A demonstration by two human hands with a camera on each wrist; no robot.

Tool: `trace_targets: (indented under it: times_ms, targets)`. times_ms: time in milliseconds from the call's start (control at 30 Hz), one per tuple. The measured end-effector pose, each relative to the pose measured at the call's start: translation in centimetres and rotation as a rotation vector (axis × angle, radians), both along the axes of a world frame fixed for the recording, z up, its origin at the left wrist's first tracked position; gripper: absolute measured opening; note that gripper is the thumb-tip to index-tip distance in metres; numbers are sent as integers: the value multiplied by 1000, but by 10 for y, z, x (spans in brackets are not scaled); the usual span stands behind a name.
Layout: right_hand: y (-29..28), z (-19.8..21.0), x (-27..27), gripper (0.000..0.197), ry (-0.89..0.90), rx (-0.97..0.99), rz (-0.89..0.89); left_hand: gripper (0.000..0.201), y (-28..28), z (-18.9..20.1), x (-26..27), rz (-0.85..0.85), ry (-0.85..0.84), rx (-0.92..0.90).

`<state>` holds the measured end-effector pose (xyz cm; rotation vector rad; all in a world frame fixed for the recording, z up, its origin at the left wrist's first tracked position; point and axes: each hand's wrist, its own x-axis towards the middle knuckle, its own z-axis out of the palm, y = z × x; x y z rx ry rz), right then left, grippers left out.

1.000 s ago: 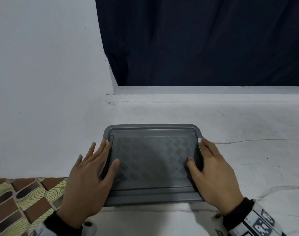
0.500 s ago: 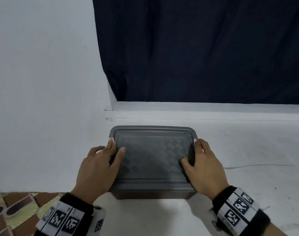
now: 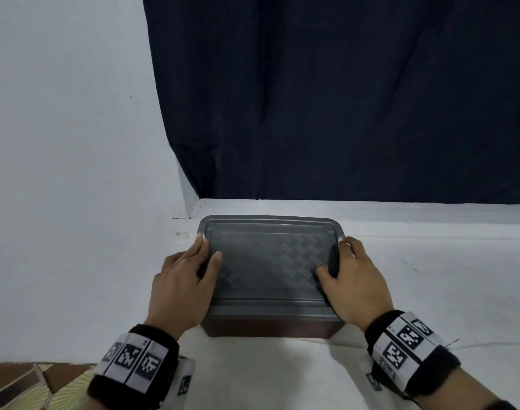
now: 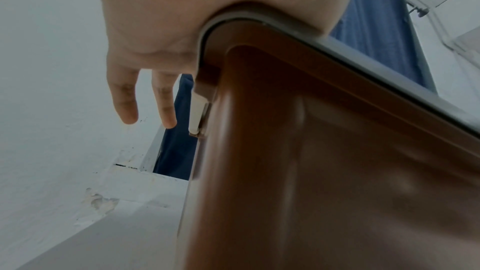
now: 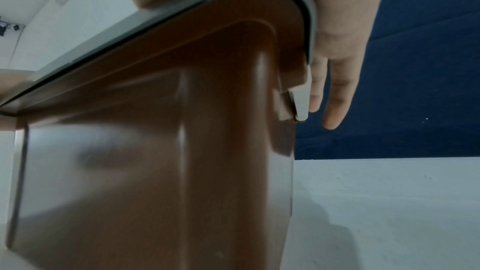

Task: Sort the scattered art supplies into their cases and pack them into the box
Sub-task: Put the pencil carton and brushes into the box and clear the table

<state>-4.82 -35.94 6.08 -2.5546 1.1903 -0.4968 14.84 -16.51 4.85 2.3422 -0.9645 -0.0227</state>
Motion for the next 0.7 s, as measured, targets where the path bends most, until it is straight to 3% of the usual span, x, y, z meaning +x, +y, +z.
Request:
trace_targets:
  times_ms: [500,700]
  targets:
    - [-79,-5,69,60,-78,-12,6,72,-74,-1,70,-7,48,-38]
    - [-90,-11,74,46,-126,10,19,66,-82,1,75,-12,44,-52]
